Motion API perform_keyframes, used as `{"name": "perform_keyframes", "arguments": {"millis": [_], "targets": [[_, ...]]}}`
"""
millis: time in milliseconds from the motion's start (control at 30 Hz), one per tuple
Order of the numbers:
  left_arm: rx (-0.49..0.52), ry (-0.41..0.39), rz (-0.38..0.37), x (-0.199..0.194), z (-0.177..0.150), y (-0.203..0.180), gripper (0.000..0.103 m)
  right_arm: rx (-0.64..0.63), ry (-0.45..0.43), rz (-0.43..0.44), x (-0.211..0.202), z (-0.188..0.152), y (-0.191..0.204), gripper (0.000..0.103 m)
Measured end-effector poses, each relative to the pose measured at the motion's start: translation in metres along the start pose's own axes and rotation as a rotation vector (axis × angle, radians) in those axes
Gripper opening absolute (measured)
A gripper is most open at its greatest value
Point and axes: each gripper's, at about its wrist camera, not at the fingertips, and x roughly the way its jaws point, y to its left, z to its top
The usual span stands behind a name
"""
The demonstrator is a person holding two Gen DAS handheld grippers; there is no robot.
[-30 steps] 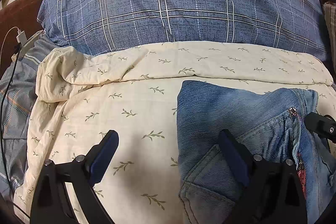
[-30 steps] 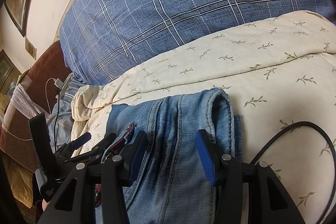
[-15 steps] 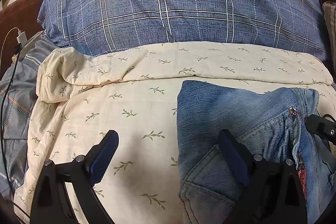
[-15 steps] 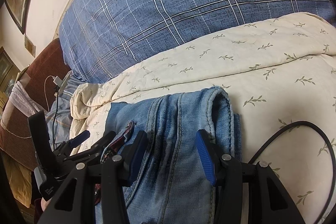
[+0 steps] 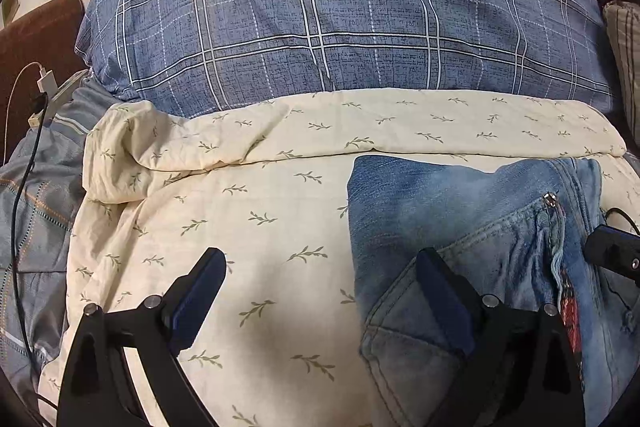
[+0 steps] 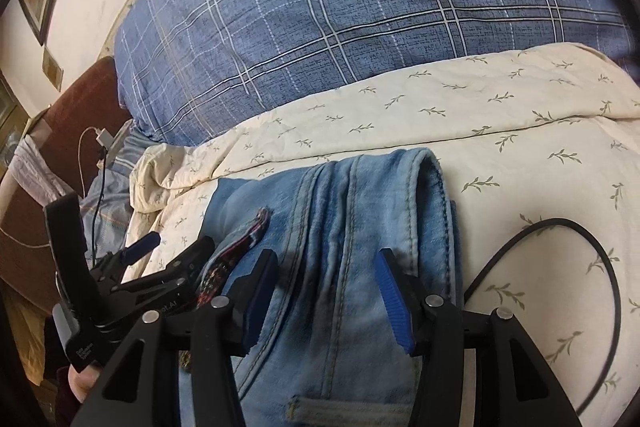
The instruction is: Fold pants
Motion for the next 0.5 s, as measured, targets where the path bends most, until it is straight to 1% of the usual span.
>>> {"name": "perform_keyframes", "arguments": {"millis": [167, 267, 333, 367, 400, 500], "targets": [[0.002, -0.009, -0.002, -0.008, -0.003, 0.006, 0.096, -0.051, 0.004, -0.02, -0.007, -0.005, 0.012, 0.055], [0.006, -0.003, -0.01, -0.01, -0.007, 0.009, 0.096, -0.075, 0.021, -0.032, -0.007, -0.01, 0.017, 0.055], [0.014, 0.007, -0.013, -0.009, -0.009, 0.009, 0.096, -0.089, 0.042, -0.06, -0.003, -0.012, 0.02, 0.055], [0.023, 0.014, -0.013, -0.008, -0.011, 0.008, 0.096, -0.092, 0.055, -0.076, -0.001, -0.014, 0.019, 0.056], [0.032, 0.018, -0.012, -0.007, -0.013, 0.007, 0.096, -0.089, 0.064, -0.086, 0.001, -0.014, 0.019, 0.06], [0.036, 0.023, -0.021, -0.006, -0.015, 0.009, 0.096, -0.059, 0.08, -0.083, 0.003, -0.014, 0.014, 0.061]]}}
